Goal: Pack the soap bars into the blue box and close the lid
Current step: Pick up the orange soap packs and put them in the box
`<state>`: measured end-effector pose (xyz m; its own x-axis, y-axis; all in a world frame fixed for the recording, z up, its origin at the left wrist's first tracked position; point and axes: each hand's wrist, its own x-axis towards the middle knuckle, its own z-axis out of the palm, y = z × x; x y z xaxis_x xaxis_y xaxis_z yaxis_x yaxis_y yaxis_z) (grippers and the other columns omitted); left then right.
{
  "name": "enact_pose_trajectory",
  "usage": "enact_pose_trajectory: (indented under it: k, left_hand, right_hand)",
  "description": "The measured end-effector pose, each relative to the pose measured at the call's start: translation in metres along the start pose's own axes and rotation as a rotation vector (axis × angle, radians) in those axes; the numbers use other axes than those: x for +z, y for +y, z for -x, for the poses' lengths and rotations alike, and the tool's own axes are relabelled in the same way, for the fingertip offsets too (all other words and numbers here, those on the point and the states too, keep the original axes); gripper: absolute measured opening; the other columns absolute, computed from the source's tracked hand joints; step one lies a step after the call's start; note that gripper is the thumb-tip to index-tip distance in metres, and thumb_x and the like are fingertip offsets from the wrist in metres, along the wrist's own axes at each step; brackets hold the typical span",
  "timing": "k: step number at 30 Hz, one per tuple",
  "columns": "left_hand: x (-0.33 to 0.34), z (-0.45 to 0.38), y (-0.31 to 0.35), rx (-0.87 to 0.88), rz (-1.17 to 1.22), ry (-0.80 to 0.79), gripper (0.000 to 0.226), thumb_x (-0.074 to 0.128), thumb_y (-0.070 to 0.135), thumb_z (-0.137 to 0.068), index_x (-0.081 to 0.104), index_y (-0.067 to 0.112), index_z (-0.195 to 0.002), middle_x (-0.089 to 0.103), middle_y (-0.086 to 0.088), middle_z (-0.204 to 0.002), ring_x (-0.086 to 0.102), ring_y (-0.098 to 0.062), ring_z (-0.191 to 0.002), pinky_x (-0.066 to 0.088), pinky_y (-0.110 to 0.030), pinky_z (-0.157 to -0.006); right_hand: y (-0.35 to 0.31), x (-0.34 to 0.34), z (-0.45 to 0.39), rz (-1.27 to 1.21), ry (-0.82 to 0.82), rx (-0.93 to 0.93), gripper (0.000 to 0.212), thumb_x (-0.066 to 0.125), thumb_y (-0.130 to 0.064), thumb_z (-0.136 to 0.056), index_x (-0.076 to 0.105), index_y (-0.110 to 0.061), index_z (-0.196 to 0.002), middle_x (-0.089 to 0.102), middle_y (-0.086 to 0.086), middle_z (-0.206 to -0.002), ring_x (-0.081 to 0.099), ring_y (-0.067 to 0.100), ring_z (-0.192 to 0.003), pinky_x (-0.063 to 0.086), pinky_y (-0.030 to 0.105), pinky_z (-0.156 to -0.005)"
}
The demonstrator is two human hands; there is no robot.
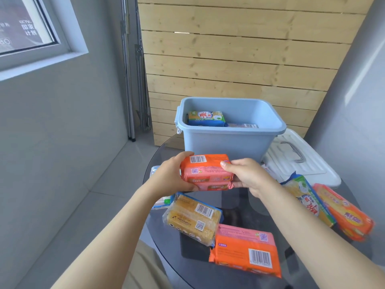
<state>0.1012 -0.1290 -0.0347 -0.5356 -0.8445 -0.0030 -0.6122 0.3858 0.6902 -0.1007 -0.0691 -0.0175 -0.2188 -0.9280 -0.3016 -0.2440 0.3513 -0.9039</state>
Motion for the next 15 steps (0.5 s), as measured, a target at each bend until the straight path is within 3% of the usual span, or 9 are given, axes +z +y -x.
enact_pose_trajectory:
  k: [5,9,12,15]
  left_hand:
    - [-0.015,0.002,0.029,0.087,0.012,0.057,0.093,0.087,0.035,-0.052,0.04,0.037,-0.133,0.059,0.019,-0.103,0.063,-0.004,-0.091,0.048,-0.016,-0.077]
    - [-0.042,-0.011,0.07,0.188,0.011,0.107,0.095,0.081,0.05,-0.042,0.04,0.049,-0.128,0.057,0.031,-0.091,0.061,0.012,-0.078,0.044,-0.002,-0.061]
    - [-0.064,-0.04,0.097,0.235,-0.011,0.128,0.1,0.084,0.046,-0.043,0.039,0.044,-0.132,0.06,0.025,-0.096,0.062,0.005,-0.082,0.045,-0.005,-0.065]
    - [-0.074,-0.081,0.117,0.252,0.003,0.124,0.097,0.089,0.032,-0.05,0.04,0.035,-0.134,0.063,0.012,-0.103,0.064,-0.01,-0.092,0.053,-0.026,-0.08]
  right_hand:
    - [-0.019,-0.027,0.022,0.019,0.053,-0.109,0.017,0.059,-0.03,-0.089,0.072,-0.018,-0.089,0.076,0.004,-0.09,0.072,0.016,-0.077,0.056,0.027,-0.066]
    - [-0.052,-0.061,0.035,-0.006,0.1,-0.229,0.019,0.06,-0.03,-0.087,0.074,-0.017,-0.084,0.076,0.008,-0.087,0.072,0.023,-0.081,0.058,0.037,-0.077]
    - [-0.082,-0.081,0.029,-0.021,0.167,-0.293,0.023,0.061,-0.031,-0.087,0.074,-0.012,-0.086,0.075,0.006,-0.082,0.069,0.02,-0.073,0.057,0.032,-0.073]
    - [-0.108,-0.096,0.008,-0.026,0.275,-0.306,0.021,0.061,-0.03,-0.087,0.072,-0.015,-0.078,0.071,0.008,-0.081,0.063,0.021,-0.07,0.054,0.033,-0.074]
